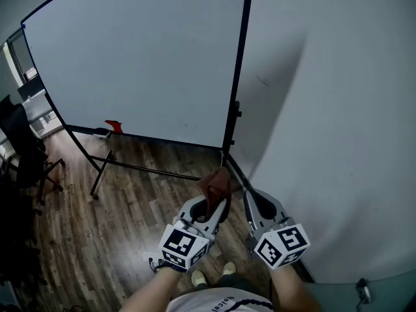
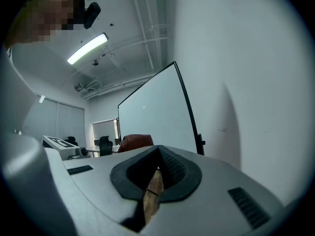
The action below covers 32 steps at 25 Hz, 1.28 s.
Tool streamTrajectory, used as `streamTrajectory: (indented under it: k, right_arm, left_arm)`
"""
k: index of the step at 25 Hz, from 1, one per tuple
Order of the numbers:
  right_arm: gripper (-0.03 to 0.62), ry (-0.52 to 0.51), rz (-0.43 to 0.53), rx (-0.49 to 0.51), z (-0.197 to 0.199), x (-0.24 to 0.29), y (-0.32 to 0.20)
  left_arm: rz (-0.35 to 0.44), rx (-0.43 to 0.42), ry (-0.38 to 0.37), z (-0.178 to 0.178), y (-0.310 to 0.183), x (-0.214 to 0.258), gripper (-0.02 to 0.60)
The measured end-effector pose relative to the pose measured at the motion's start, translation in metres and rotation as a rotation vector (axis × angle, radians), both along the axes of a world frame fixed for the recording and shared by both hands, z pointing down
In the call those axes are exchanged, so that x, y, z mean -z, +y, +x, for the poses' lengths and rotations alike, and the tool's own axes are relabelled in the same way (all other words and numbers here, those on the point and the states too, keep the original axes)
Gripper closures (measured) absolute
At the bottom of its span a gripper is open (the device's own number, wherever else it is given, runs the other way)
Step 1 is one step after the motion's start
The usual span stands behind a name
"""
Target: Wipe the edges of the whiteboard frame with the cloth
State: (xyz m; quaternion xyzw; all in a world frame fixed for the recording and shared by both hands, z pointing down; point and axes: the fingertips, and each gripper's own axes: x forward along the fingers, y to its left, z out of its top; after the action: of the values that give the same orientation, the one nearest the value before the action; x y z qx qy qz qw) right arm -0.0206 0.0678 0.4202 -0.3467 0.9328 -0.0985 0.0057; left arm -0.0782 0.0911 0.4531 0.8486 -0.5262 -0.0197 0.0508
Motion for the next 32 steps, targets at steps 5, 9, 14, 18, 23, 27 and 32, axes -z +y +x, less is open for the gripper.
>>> streamTrajectory:
  k: [5, 9, 14, 18, 23, 27, 32]
  right_arm:
    - [0.592, 0.005, -0.003, -0.016, 0.005, -0.009, -0.011]
    - [0.592, -0.01, 0.002, -0.003, 0.006, -0.013, -0.038]
    - [0.592, -0.037, -0.004, 0.038, 0.006, -0.021, -0.1]
    - [0.592, -0.05, -0.004, 0.088, 0.003, -0.022, -0.163]
    - [0.592, -0.06, -0.022, 0.16, -0.002, -0.029, -0.221]
    - [0.592, -0.051, -0.043, 0.222, -0.011, -0.044, -0.247]
    - [0.592, -0.052, -0.075, 0.26, -0.023, -0.057, -0.264]
  left_arm:
    - [-0.019, 0.003, -0.009, 0.002, -0.016, -0.015, 0.509]
    - [-0.04, 0.019, -0.035, 0.001, -0.044, -0.03, 0.509]
    - [-0.064, 0.056, -0.071, 0.004, -0.1, -0.047, 0.509]
    - [-0.093, 0.112, -0.09, 0.003, -0.158, -0.064, 0.509]
    - [-0.125, 0.205, -0.133, -0.002, -0.218, -0.085, 0.509]
    - [-0.155, 0.263, -0.138, -0.009, -0.247, -0.108, 0.509]
    - [-0.182, 0.287, -0.148, -0.014, -0.275, -0.128, 0.509]
